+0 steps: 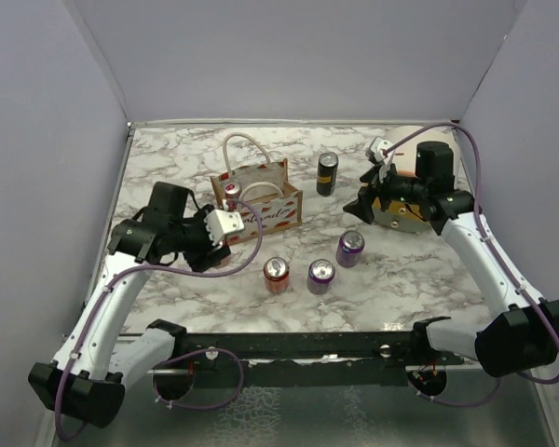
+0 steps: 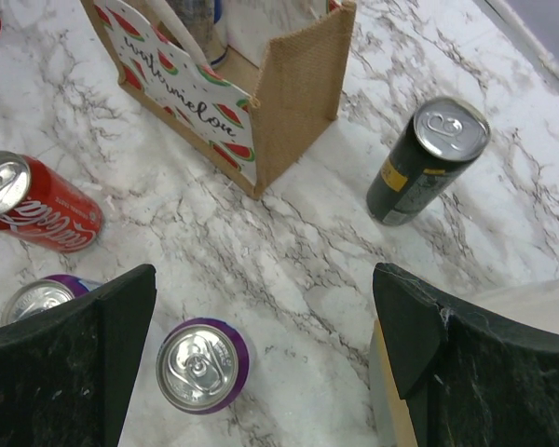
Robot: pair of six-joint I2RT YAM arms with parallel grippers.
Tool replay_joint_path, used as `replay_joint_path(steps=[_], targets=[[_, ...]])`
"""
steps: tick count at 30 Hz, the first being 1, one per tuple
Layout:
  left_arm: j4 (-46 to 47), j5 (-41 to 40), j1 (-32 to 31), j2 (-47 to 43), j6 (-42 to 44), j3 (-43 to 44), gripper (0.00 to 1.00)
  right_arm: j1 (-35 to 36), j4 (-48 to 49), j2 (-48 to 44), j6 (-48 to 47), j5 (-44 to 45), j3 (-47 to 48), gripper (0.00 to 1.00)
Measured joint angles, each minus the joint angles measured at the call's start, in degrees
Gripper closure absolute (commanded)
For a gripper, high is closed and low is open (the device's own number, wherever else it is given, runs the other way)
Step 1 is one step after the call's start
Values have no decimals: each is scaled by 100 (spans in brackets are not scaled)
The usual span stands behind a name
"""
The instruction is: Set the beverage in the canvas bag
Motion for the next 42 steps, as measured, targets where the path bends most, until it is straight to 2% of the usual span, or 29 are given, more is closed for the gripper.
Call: replay_joint_path(steps=[8,10,14,22,25,29,36,42], targets=[[-122,369,1384,-79,-787,1261,100,581,466,450,125,-157,315,1],[-44,352,1438,-57,-909,1362,100,789,562,669,98,-251,470,1],[409,133,1469,264,-1672,1823,100,1207,636,1045,-15,-304,741,1],[1283,-214,1471,879,-2684,2208,100,2240,820,2142,-201,-302,1845,4],[1469,-262,1471,1060,-2942,2208,100,2385,839,2474,-227,-302,2232,10],[1596,-210,1471,1281,-3230,2208,100,2546,822,2758,-269,-350,2586,26],[1928,96,1471,1497,-3475,2203,100,2745,758,2691,-448,-855,2312,46],[2264,339,1427,1912,-3676,2203,100,2758,555,2638,-603,-1145,2059,55]])
